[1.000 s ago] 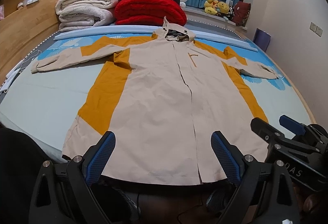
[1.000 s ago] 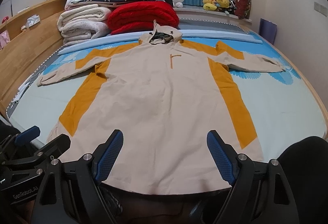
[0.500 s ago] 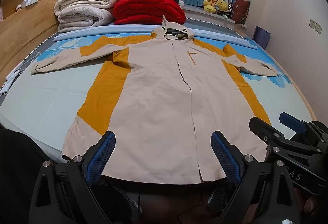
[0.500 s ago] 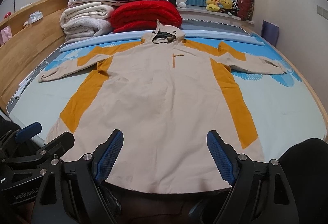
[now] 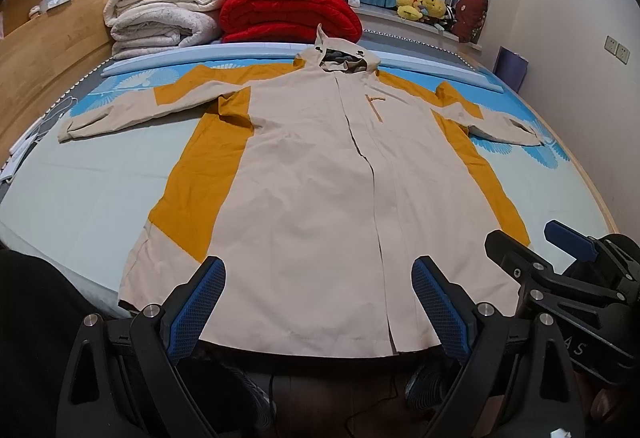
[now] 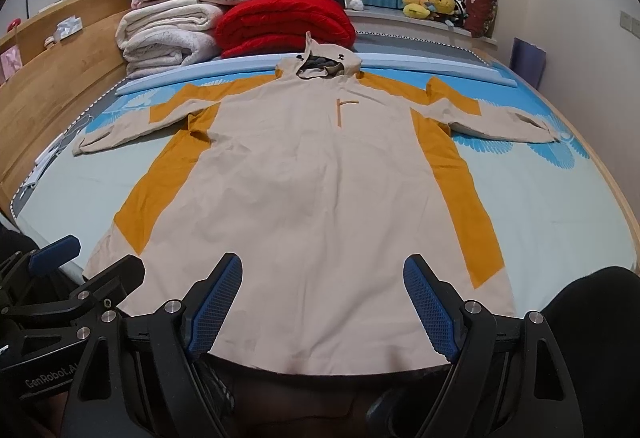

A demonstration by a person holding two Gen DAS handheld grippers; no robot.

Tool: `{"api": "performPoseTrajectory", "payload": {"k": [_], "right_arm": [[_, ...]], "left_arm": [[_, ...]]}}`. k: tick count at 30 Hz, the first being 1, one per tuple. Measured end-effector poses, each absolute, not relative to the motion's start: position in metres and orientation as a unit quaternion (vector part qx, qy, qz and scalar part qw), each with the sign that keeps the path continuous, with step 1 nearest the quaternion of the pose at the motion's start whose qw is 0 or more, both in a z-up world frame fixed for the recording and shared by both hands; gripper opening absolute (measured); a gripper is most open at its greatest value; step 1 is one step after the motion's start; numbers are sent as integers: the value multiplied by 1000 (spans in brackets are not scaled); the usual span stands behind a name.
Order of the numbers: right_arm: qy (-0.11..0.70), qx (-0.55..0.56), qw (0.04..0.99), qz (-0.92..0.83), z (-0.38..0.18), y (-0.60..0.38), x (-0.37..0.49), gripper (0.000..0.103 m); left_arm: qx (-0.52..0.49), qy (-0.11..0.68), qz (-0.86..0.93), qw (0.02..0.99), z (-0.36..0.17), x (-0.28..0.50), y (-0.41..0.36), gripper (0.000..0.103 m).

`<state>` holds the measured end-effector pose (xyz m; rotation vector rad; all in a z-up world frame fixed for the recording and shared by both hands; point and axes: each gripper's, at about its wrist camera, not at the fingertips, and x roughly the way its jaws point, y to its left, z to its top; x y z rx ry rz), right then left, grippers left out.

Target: Fold large clothes

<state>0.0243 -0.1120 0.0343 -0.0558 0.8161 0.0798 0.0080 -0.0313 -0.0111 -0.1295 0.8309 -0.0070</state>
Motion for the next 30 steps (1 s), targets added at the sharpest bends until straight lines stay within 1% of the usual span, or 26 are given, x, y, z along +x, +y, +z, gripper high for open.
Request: {"api": "performPoseTrajectory", "payload": {"k": [30], "right_arm": [[402,-27,914,41,33,-113,25,84]], "left_arm": [[-65,402,-7,913,-12,9,-35,92]]}}
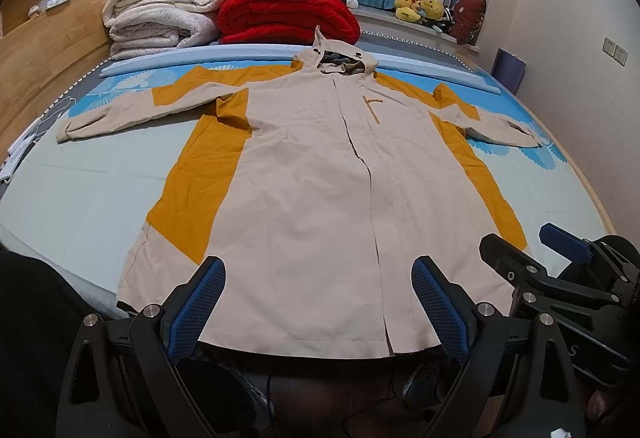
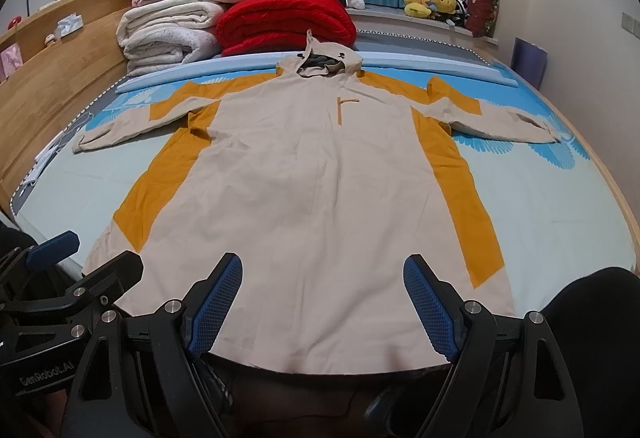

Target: Fold large clothes

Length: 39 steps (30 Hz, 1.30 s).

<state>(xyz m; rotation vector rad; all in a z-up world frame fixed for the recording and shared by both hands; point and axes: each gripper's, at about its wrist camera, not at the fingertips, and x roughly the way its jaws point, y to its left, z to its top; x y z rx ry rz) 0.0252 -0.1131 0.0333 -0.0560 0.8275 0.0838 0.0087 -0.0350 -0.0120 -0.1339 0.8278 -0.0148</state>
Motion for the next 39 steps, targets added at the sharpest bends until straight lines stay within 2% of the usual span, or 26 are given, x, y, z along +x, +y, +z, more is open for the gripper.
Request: {"api": "performPoseTrajectory", "payload": {"k": [28,35,39], "right_arm": [[402,-31,914,40,34,-112,25,83],[373,7,928,17,50,-132,23,82],[344,9,939,10,62,-140,21,77]], "left_arm": [[-68,403,-7,913,-10,8,-33,93],[-74,375,13,924,28,2,-24,92],[-95,347,5,933,52,3,-16,91]]}}
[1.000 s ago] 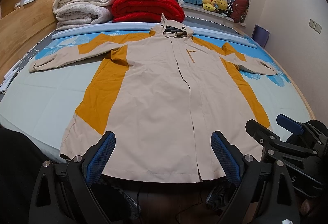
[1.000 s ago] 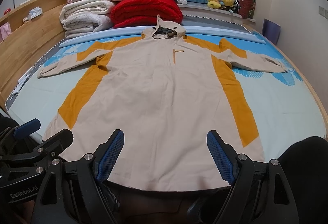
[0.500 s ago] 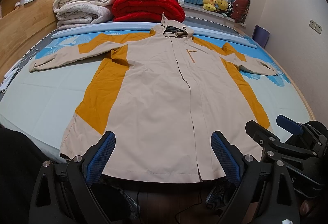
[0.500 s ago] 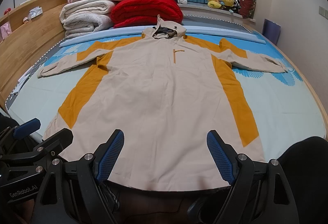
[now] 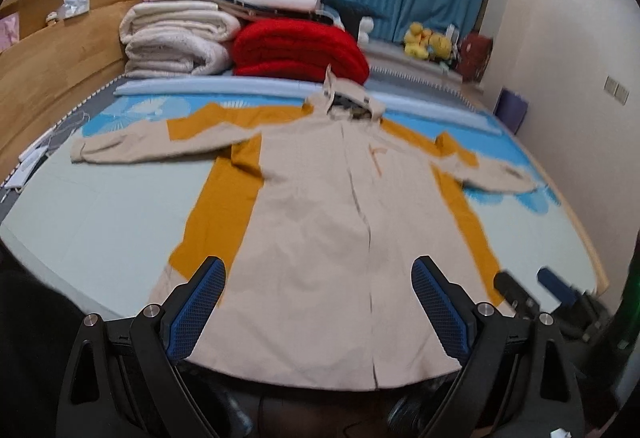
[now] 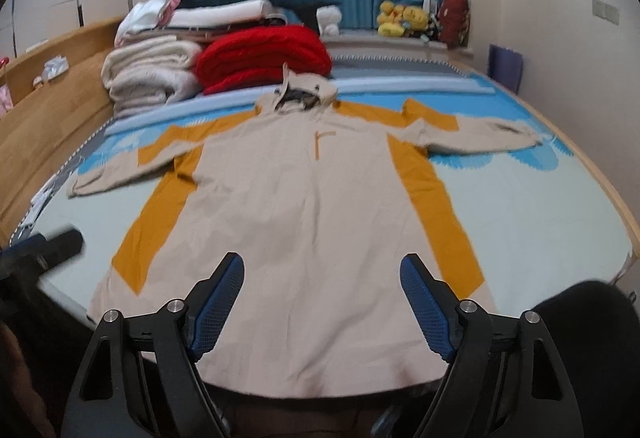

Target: Fold large clothes

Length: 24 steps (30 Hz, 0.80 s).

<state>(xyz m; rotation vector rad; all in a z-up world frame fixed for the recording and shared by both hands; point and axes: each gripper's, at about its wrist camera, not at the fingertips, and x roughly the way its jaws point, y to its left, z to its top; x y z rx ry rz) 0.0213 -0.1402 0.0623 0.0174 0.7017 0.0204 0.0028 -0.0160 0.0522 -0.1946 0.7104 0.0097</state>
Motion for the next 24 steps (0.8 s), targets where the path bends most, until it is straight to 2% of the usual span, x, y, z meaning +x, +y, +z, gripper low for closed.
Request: {"api": "performPoseTrajectory", "payload": {"k": [1,2,3,6,10,13,17,21,24], "right_arm": [[338,5,941,11,65,-141,21,75],[333,1,943,12,67,-141,21,68],[330,-1,944,15,70,-142,21,60],[326,-8,945,29,79,-144,30,50],[325,-15,945,37,100,-146,63,49],[324,-27,945,46,115,-145,100,49],[320,-34,945,64,131,-139,155,52],[325,-27,941,91,132,-131,215,76],[319,-42,940,116,127,-119,263,76]], "left_arm": [[-98,340,3,935,57,4,-13,88],[-100,335,1,937,64,10,-7,85],[-99,327,-1,940,67,13,-3,80],[-94,312,8,945,74,33,16,61],[-106,323,11,940,77,79,59,33],[-105,320,34,941,77,118,99,20],[-132,333,75,931,61,181,170,19],[-160,348,124,915,30,229,235,19],[-199,363,176,893,-8,253,291,19]]}}
